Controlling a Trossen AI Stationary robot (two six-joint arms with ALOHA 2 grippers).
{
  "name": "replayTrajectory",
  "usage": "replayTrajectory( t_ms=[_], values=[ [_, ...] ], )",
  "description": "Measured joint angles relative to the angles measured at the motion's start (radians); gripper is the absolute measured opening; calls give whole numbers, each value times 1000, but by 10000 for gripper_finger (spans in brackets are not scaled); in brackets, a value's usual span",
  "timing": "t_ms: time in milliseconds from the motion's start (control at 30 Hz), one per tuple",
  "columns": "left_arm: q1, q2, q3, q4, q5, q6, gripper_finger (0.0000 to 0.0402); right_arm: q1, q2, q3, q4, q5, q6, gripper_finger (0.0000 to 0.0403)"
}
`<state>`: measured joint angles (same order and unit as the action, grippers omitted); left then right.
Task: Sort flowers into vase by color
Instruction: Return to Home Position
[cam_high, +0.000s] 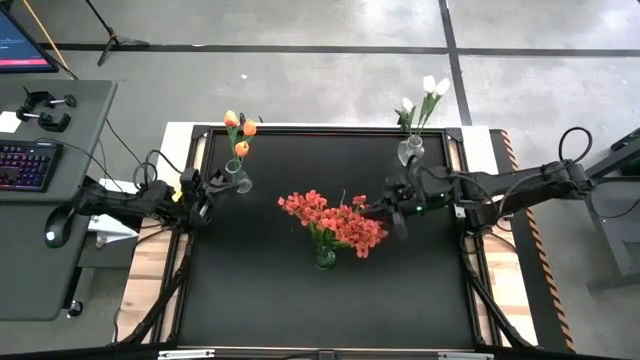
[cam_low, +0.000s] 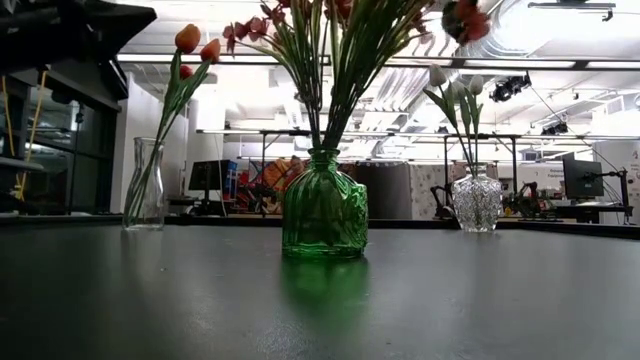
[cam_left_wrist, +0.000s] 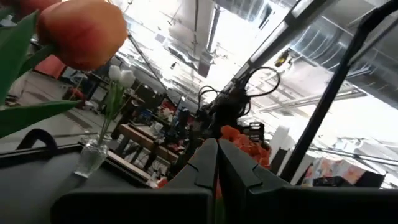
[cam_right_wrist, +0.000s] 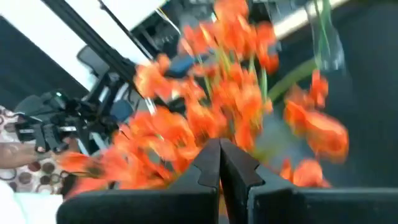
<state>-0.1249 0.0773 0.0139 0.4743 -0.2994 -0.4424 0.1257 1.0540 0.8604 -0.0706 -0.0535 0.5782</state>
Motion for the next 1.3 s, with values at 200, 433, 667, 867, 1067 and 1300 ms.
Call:
replayTrajectory(
  t_ms=[200, 433, 667, 867, 1067, 1300],
  values=[
    [0, 2, 0, -39, -43, -1, 0, -45, -85, 54, -9, -6, -213, 0],
    [0, 2, 0, -68, -53, 20, 0, -69, -290, 74, -150, -8, -289, 0],
    [0, 2, 0, -68, -46, 60, 0, -40, -440, 74, -394, 1, -297, 0],
    [0, 2, 0, -68, -46, 60, 0, -1, -541, -86, -277, 35, -316, 0],
    [0, 2, 0, -68, -46, 60, 0, 13, -667, -461, 112, 32, -268, 0],
    [0, 2, 0, -68, -45, 60, 0, -27, -870, -688, 384, 32, -293, 0]
  ],
)
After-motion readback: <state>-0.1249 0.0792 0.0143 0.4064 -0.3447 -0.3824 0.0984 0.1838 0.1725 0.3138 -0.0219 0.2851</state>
